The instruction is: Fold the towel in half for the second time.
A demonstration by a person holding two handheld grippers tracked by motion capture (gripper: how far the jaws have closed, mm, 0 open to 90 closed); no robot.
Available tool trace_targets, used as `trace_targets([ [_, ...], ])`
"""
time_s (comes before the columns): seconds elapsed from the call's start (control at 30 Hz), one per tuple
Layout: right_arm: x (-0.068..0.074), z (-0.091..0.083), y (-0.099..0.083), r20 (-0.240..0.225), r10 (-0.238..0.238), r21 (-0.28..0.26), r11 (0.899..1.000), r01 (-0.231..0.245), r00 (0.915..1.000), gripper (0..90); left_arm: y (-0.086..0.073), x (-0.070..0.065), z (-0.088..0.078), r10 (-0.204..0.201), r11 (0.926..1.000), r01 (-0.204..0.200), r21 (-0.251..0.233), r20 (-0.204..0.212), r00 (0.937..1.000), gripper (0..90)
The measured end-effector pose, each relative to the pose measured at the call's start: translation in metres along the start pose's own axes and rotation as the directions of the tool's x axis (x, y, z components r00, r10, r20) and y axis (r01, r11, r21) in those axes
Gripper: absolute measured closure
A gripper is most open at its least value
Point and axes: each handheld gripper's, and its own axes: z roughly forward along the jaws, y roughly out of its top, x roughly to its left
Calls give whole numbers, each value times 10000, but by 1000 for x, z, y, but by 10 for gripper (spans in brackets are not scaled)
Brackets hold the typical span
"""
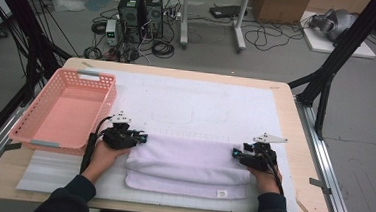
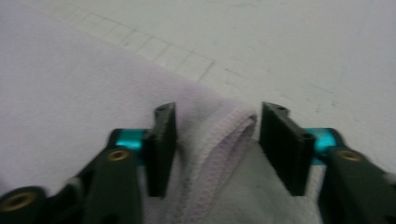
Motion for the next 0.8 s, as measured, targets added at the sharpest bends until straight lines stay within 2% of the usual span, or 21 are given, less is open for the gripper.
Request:
trace_targets([
  [0.03, 0, 0, -1, -269, -5, 21, 10000, 6, 9996, 633, 0, 0, 0, -74, 10000, 74, -36, 17, 10000, 773],
  [0.07, -1, -1, -1, -626, 396, -14, 9992, -398, 9973, 770, 0, 0, -1, -160, 9999, 160, -57, -16, 9999, 786],
  [0.1, -1, -1, -1, -626, 396, -14, 9992, -398, 9973, 770, 0, 0, -1, -160, 9999, 160, -57, -16, 9999, 789],
  [0.13, -5, -2, -2, -930, 735, -45, 9972, -742, 9930, 797, 0, 1, -2, -216, 9997, 216, -104, -49, 9998, 794],
  [0.17, -7, -3, -2, -997, 616, -118, 9979, -631, 9931, 803, 1, 2, -4, -317, 9989, 314, -345, -82, 9995, 797],
  [0.2, -6, -4, -1, -880, 472, -156, 9987, -487, 9950, 808, 1, 2, -4, -317, 9989, 314, -345, -82, 9995, 799],
  [0.27, -6, -7, 1, -605, 76, -463, 9989, -104, 9981, 811, 5, 1, -6, -247, 9960, 229, -862, -196, 9995, 800],
  [0.3, -6, -8, 3, -427, -89, -607, 9981, 63, 9990, 810, 5, 1, -6, -247, 9960, 229, -862, -196, 9995, 800],
  [0.4, -10, -7, 6, -178, -245, -648, 9976, 233, 9995, 809, 8, 6, -2, -718, 9875, 678, -1424, -225, 9972, 800],
  [0.43, -15, -4, 8, -104, -150, -742, 9971, 142, 9998, 808, 12, 8, 7, -674, 9914, 623, -1154, -403, 9969, 800],
  [0.57, -23, 2, 18, 167, -187, -740, 9971, 199, 9997, 805, 24, 12, 15, -588, 9930, 523, -1061, -589, 9965, 800],
  [0.6, -30, 7, 28, 316, -122, -821, 9965, 148, 9994, 801, 34, 16, 20, -732, 9915, 653, -1129, -668, 9951, 799],
  [0.63, -33, 8, 31, 329, -10, -807, 9967, 37, 9995, 800, 34, 16, 20, -732, 9915, 653, -1129, -668, 9951, 798],
  [0.67, -36, 10, 35, 416, 102, -923, 9957, -64, 9991, 801, 45, 20, 25, -812, 9917, 722, -1068, -821, 9933, 798],
  [0.8, -43, 20, 48, 650, 371, -1009, 9944, -304, 9972, 798, 56, 25, 32, -815, 9912, 688, -1134, -1115, 9904, 789],
])
